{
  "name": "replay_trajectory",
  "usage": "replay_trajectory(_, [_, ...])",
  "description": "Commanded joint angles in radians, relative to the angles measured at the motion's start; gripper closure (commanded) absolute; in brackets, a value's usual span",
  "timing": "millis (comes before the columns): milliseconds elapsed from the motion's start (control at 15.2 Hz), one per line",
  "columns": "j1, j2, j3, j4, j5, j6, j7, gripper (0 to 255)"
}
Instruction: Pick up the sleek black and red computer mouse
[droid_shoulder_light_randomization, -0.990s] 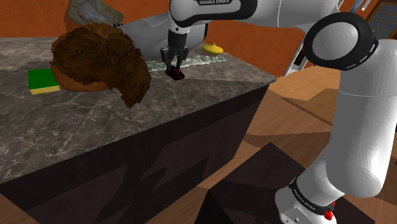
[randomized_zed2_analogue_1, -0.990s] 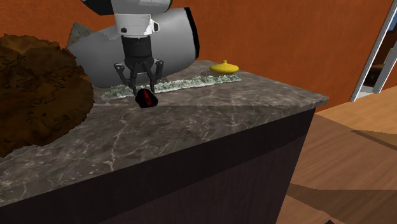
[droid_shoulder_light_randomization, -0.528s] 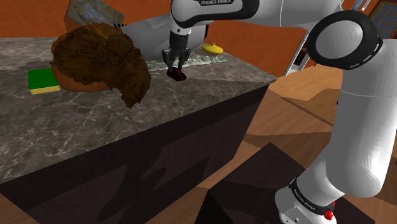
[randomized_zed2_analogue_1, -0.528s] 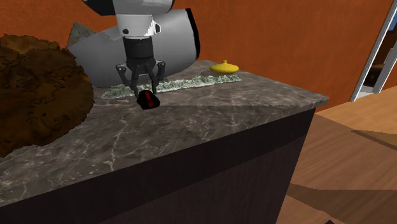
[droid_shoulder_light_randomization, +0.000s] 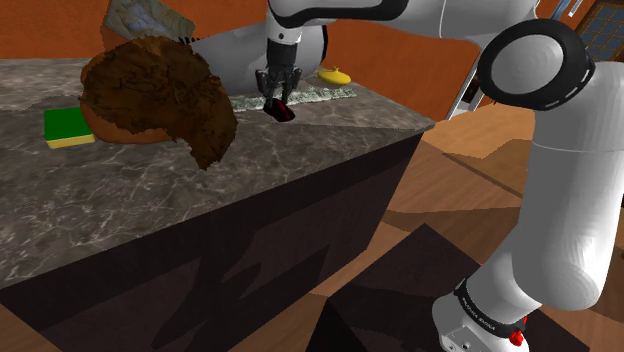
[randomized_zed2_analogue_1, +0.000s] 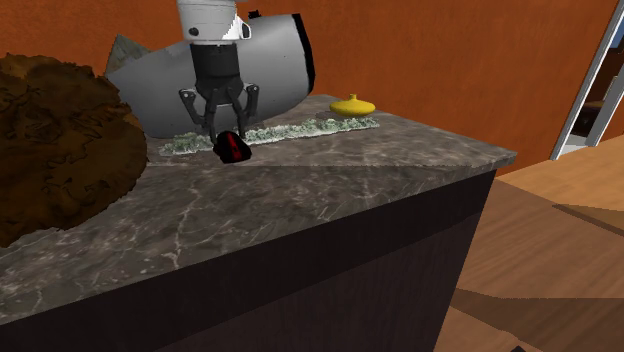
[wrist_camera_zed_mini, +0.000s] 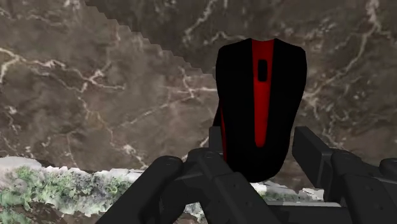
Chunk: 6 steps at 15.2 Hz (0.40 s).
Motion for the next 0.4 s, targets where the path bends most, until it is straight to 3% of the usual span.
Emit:
replay_trajectory(0, [0.001, 0.001, 0.0, 0.029, 0.0, -0.028, -0.002, 255])
replay_trajectory(330, [0.004, 0.009, 0.0, 0.084, -0.001, -0.075, -0.003, 255])
